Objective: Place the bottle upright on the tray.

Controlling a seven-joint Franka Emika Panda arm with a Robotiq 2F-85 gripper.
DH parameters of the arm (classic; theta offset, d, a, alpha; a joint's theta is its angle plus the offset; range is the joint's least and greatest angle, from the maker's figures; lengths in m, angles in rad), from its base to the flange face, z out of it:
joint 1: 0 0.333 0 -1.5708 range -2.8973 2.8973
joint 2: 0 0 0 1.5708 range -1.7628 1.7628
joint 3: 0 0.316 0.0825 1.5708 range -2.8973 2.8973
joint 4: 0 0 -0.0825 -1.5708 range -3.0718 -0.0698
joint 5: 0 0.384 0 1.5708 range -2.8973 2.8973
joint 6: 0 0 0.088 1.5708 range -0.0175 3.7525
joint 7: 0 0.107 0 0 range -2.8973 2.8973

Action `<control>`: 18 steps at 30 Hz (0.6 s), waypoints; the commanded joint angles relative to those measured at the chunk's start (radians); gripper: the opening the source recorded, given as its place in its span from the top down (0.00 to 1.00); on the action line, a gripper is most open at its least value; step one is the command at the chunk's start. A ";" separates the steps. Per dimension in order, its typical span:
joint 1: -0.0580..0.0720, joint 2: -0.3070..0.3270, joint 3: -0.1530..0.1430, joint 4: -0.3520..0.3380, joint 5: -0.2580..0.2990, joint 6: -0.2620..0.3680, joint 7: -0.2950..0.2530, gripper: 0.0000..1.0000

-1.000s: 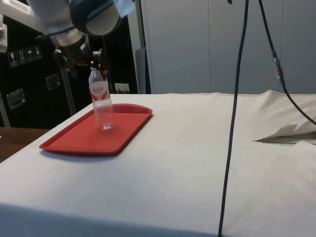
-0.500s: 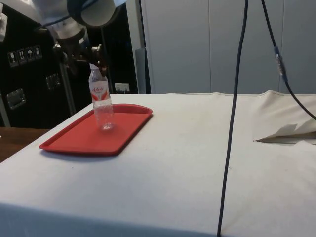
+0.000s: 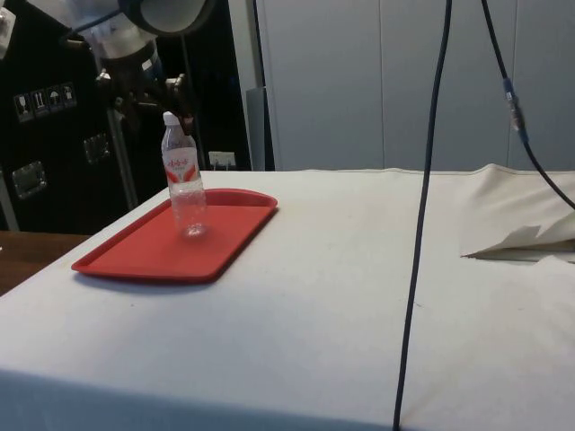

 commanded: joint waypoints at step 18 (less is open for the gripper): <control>-0.020 -0.021 0.006 0.010 0.115 0.005 -0.032 0.00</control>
